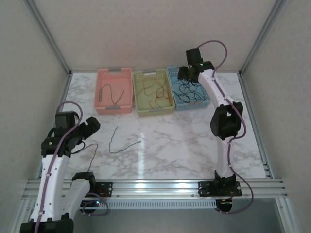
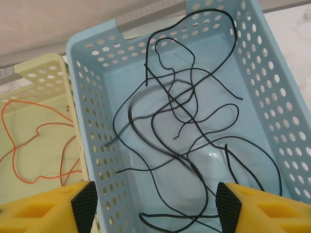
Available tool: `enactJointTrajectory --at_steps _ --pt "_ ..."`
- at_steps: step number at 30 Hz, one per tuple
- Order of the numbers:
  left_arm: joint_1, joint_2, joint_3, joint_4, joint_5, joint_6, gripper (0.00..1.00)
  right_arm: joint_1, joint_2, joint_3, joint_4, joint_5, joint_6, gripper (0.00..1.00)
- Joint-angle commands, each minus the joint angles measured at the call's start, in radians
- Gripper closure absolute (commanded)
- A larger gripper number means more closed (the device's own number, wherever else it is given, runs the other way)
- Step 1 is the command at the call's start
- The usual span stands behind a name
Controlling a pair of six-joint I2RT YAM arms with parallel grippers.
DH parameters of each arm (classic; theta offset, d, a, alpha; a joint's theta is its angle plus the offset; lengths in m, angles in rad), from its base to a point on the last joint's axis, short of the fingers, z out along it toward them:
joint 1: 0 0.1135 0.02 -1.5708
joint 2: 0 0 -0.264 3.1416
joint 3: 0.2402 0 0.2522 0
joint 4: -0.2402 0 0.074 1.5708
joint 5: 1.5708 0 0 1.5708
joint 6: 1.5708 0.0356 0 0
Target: Untangle the cables
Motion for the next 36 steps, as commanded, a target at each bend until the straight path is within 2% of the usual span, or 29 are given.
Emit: enactJointTrajectory --at_steps 1,2,6,8,12,14,17,20,24,27,30,36 --pt "-0.005 0.010 -0.001 -0.013 -0.038 -0.056 0.05 0.002 -0.137 -0.075 0.011 -0.007 0.014 0.32" --pt "-0.005 0.012 0.002 -0.027 -0.066 -0.077 0.05 0.008 -0.181 -0.122 0.031 -0.016 0.017 0.32" --pt "-0.005 0.046 0.044 -0.203 -0.305 -0.254 0.05 0.057 -0.393 -0.369 0.178 -0.063 0.040 0.33" --pt "-0.005 0.062 0.037 -0.228 -0.289 -0.278 0.04 0.077 -0.462 -0.447 0.211 -0.078 0.050 0.33" --pt "-0.008 0.090 -0.033 -0.171 -0.199 -0.312 0.09 0.112 -0.546 -0.537 0.234 -0.090 0.051 0.34" --pt "-0.010 0.107 -0.074 -0.152 -0.237 -0.387 0.13 0.118 -0.577 -0.574 0.245 -0.100 0.054 0.34" --pt "-0.041 0.148 -0.133 -0.067 -0.242 -0.412 0.17 0.121 -0.611 -0.622 0.253 -0.104 0.045 0.34" --pt "-0.103 0.264 -0.144 -0.038 -0.293 -0.427 0.18 0.121 -0.633 -0.654 0.251 -0.090 0.028 0.34" --pt "-0.186 0.419 -0.130 -0.001 -0.342 -0.450 0.25 0.121 -0.653 -0.696 0.263 -0.074 0.009 0.34" --pt "-0.215 0.492 -0.115 0.022 -0.380 -0.440 0.26 0.121 -0.661 -0.711 0.267 -0.082 0.001 0.34" --pt "-0.218 0.537 -0.115 0.050 -0.379 -0.436 0.27 0.121 -0.667 -0.721 0.269 -0.084 -0.005 0.34" --pt "-0.236 0.601 -0.114 0.084 -0.350 -0.435 0.36 0.121 -0.676 -0.722 0.274 -0.083 -0.012 0.34"
